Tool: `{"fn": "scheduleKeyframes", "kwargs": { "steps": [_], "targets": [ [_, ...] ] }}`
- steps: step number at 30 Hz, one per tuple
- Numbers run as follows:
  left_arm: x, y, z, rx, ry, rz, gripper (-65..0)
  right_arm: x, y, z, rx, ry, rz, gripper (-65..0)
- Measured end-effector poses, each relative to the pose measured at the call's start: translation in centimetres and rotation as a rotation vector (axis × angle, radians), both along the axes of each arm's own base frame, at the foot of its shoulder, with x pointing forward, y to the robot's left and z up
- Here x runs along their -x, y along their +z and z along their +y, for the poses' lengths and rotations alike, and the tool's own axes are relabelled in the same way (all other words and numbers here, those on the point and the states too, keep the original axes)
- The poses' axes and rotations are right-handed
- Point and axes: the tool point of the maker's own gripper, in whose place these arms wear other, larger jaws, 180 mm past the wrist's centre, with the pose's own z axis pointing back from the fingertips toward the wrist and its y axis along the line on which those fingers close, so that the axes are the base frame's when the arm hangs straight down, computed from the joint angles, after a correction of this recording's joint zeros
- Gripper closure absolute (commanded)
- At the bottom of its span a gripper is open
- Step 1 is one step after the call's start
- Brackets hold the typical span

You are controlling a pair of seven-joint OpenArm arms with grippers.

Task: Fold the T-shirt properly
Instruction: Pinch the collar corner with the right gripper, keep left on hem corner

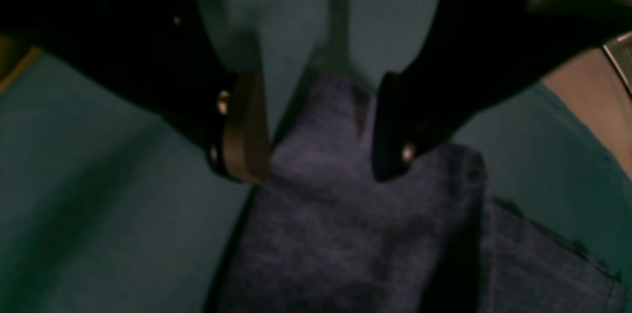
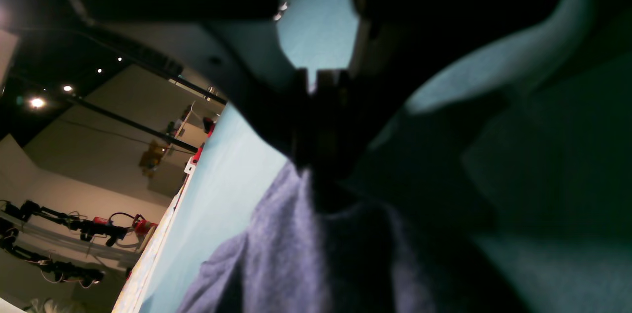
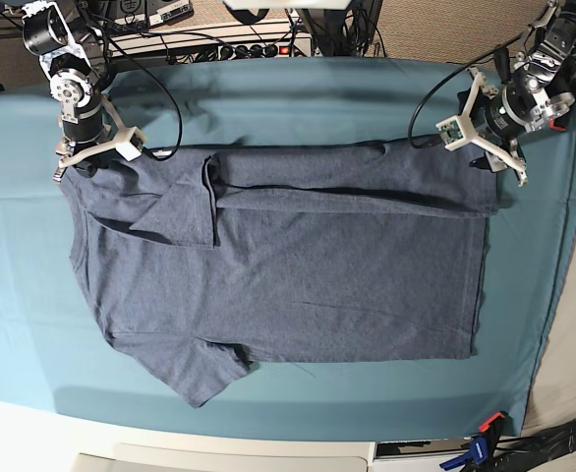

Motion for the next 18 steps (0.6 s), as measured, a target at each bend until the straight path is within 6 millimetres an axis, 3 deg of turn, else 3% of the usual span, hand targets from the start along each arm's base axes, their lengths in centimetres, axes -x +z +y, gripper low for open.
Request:
{"fn": "scheduleKeyframes", "kwargs": {
  "steps": [18],
  "targets": [
    [0.27, 0.19, -0.12, 0.016, 0.028, -0.019, -35.0, -0.01, 0.01, -0.03, 0.001, -0.001, 0.0, 0.0]
  ]
}}
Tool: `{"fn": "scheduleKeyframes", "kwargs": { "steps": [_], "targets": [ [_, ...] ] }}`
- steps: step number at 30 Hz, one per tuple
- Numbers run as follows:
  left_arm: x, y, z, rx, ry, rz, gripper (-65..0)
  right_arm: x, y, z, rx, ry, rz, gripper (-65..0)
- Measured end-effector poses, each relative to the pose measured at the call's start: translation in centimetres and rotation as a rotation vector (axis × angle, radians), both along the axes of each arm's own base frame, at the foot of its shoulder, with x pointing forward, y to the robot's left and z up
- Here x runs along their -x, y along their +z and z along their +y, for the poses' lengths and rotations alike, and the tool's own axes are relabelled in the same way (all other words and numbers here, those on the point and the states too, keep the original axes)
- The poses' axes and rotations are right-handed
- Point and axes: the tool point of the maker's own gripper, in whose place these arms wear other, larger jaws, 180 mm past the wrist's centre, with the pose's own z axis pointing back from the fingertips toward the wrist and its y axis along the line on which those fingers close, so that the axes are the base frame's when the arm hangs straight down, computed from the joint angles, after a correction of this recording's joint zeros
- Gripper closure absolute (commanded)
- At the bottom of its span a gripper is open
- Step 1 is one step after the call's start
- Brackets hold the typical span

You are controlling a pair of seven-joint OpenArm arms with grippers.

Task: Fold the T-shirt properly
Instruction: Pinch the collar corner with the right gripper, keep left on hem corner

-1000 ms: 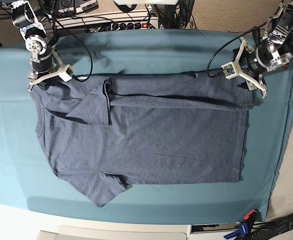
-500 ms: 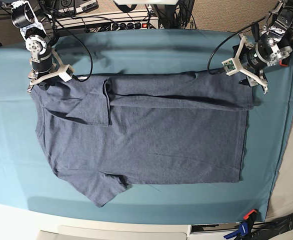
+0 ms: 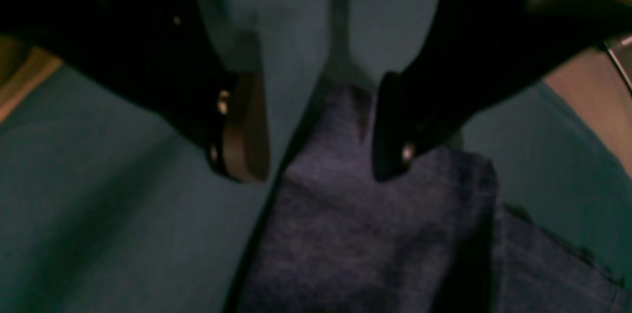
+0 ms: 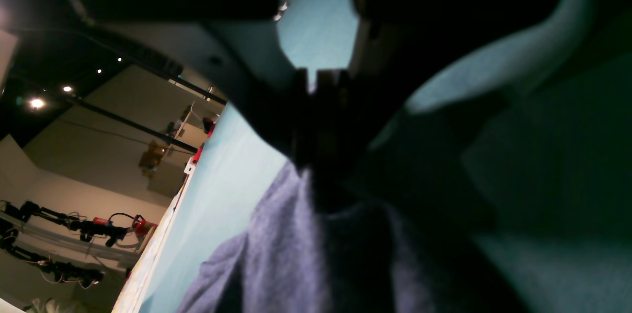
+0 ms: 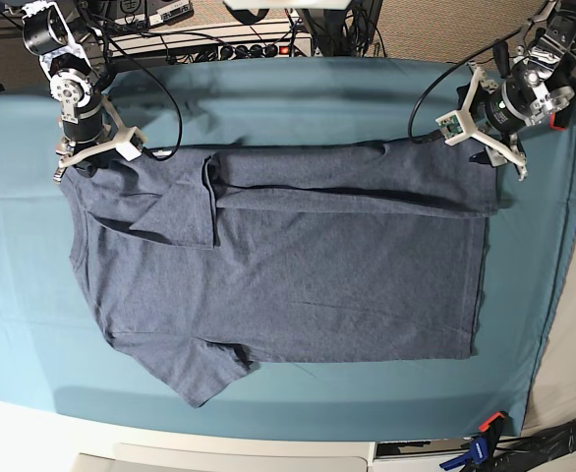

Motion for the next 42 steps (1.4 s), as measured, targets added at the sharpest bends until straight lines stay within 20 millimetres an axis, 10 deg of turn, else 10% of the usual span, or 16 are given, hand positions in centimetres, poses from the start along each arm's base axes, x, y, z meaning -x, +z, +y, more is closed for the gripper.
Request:
{"fn": "scheduleKeyframes", "kwargs": {
  "steps": [42],
  "targets": [
    [-1.1, -0.8, 1.5, 0.005, 0.046, -0.065, -24.8, -0.8, 0.3, 0.1, -0.004, 0.001, -0.006, 0.0]
  ]
}}
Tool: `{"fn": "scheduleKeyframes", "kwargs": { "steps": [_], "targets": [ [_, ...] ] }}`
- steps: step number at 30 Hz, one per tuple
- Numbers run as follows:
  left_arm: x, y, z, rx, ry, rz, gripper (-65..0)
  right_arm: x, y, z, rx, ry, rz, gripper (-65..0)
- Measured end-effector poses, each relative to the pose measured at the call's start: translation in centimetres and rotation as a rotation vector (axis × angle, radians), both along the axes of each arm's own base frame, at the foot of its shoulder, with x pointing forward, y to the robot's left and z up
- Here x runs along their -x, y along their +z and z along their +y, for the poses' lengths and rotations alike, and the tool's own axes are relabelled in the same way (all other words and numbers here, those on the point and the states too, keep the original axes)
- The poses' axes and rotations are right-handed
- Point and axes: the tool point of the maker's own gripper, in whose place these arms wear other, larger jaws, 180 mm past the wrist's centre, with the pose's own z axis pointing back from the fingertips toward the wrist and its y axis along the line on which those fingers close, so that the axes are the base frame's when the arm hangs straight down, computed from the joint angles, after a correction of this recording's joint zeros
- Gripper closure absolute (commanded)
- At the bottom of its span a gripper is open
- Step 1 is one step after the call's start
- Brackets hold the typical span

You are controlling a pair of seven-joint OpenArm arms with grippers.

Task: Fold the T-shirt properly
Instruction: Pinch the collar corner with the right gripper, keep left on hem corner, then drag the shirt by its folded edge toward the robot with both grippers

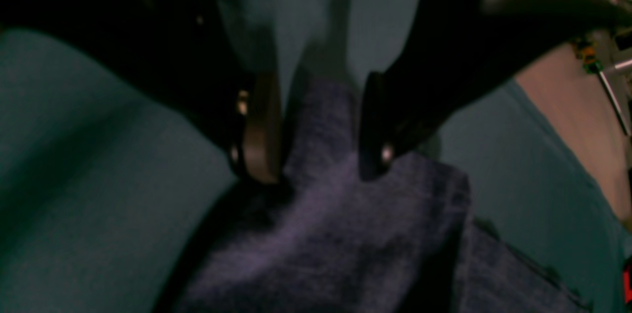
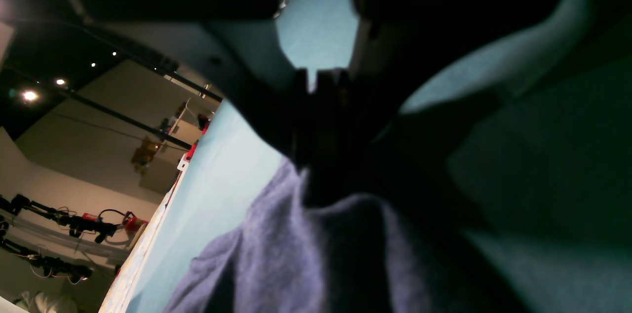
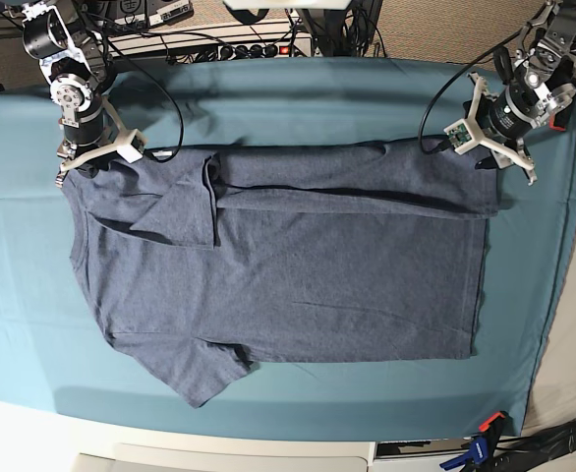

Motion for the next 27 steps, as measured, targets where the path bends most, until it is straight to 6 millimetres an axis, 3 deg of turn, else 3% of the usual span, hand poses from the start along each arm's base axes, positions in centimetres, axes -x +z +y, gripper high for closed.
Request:
{"fn": "scheduleKeyframes", "kwargs": {
  "steps": [4, 8, 18, 27],
  "targets": [
    [0.0, 0.0, 0.0, 0.0, 0.0, 0.0, -23.0, -0.1, 0.1, 0.0, -0.003, -0.002, -0.002, 0.0],
    [0.3, -0.3, 0.1, -0.005, 0.0, 0.017, 0.0, -0.1, 0.0, 0.0, -0.003, -0.002, -0.001, 0.0],
    [0.4, -0.3, 0.1, 0.003, 0.01, 0.028, 0.0, 0.0, 0.1, -0.4, 0.003, -0.024, 0.003, 0.0],
    [0.6, 1.6, -0.4, -0.01, -0.033, 0.034, 0.0, 0.9, 0.3, -1.6, 0.049, -0.006, 0.027, 0.0]
  ]
}}
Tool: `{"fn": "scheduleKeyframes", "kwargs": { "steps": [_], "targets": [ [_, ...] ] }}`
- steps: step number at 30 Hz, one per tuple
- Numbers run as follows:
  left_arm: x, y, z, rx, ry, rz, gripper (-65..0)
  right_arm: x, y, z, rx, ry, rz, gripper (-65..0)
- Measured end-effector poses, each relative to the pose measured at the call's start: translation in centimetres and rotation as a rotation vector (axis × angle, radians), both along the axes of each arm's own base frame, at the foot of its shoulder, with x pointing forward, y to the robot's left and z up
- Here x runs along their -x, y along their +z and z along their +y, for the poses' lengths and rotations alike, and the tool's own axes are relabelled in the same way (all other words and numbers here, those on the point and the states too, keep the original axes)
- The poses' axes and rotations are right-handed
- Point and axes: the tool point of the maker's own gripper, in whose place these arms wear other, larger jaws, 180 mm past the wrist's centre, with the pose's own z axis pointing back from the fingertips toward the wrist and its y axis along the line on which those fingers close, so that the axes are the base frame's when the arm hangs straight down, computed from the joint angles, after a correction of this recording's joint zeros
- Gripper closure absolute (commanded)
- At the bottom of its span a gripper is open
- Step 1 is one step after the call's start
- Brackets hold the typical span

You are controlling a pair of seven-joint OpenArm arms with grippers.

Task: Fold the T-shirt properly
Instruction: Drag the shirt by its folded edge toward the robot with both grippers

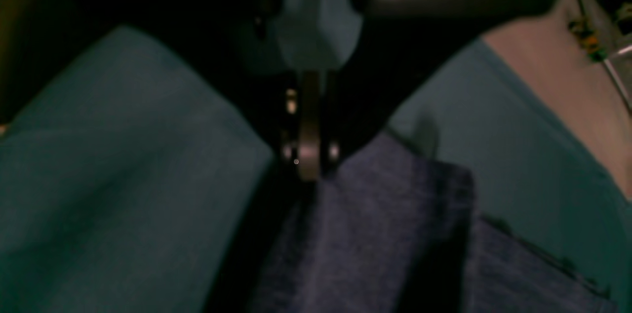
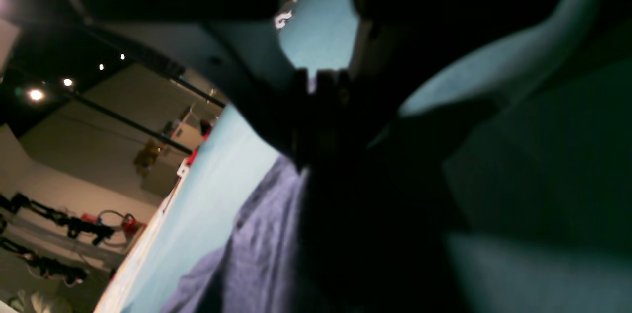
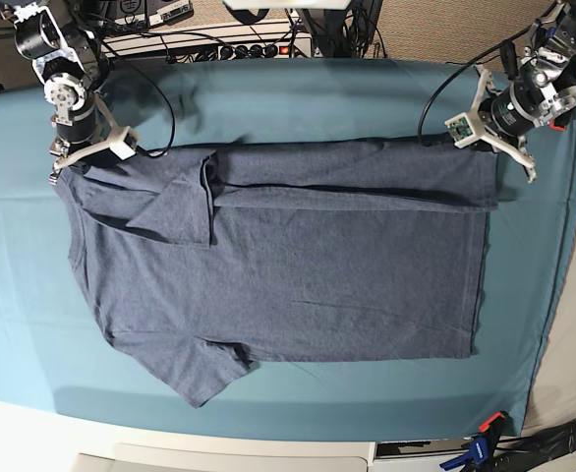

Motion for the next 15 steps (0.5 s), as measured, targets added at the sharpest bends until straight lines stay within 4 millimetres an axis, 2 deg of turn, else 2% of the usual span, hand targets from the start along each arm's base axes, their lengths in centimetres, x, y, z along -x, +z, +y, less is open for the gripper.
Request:
{"fn": "scheduleKeyframes", "kwargs": {
  "steps": [5, 8, 12, 15],
  "targets": [
    [0.1, 0.0, -0.1, 0.005, 0.002, 0.005, 0.0, 1.8, 0.5, 1.6, -0.014, 0.018, 0.014, 0.0],
    [1.0, -0.4, -0.1, 0.005, 0.003, 0.026, 0.0, 2.6, 1.0, 2.8, -0.031, 0.031, 0.007, 0.0],
    [2.8, -1.4, 0.0, 0.003, 0.004, 0.075, 0.0, 3.6, 1.0, 3.2, -0.022, 0.046, 0.023, 0.0],
    [3.5, -1.6, 0.0, 0.002, 0.005, 0.09, 0.0, 4.2, 0.8, 3.0, -0.01, 0.048, 0.04, 0.0]
  ]
}}
